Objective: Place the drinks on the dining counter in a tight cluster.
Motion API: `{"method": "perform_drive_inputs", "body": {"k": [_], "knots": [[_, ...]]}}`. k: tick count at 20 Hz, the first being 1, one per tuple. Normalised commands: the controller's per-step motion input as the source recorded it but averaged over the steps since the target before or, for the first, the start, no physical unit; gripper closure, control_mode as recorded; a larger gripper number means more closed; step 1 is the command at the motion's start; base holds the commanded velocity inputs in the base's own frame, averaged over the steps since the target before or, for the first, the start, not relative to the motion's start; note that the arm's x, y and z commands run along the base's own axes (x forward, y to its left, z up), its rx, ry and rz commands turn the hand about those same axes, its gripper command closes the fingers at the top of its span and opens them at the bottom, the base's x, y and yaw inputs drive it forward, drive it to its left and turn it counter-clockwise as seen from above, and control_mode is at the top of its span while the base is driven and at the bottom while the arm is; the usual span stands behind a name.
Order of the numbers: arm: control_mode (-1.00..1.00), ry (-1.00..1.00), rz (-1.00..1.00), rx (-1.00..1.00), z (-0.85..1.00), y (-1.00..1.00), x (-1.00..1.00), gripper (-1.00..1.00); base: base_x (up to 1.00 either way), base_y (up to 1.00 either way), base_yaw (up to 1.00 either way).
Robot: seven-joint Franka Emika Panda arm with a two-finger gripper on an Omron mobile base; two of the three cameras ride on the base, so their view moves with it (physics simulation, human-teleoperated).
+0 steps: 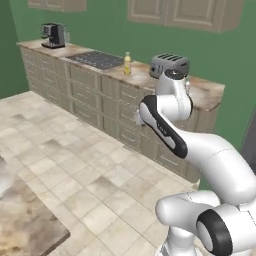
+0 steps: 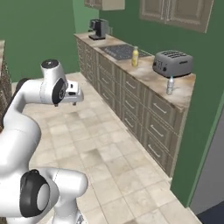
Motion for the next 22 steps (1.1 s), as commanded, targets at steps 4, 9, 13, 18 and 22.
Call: {"method": "perform_drive_inputs", "body": {"k": [4,9,13,18,22], "knots": [[1.00,0.00,0.00,0.00,0.00,0.00,0.00,-1.00,1.00,-0.05,-0.29],[1.00,0.00,0.00,0.00,0.00,0.00,0.00,-1.00,1.00,0.25,-0.18],[1.00,0.00,0.00,0.00,0.00,0.00,0.00,-1.00,1.00,0.38,-0.21],[1.00,0.00,0.00,0.00,0.00,0.00,0.00,-1.00,1.00,0.55,-0.38],[1.00,0.00,0.00,0.00,0.00,0.00,0.00,-1.00,1.00,0.56,-0.43]]}}
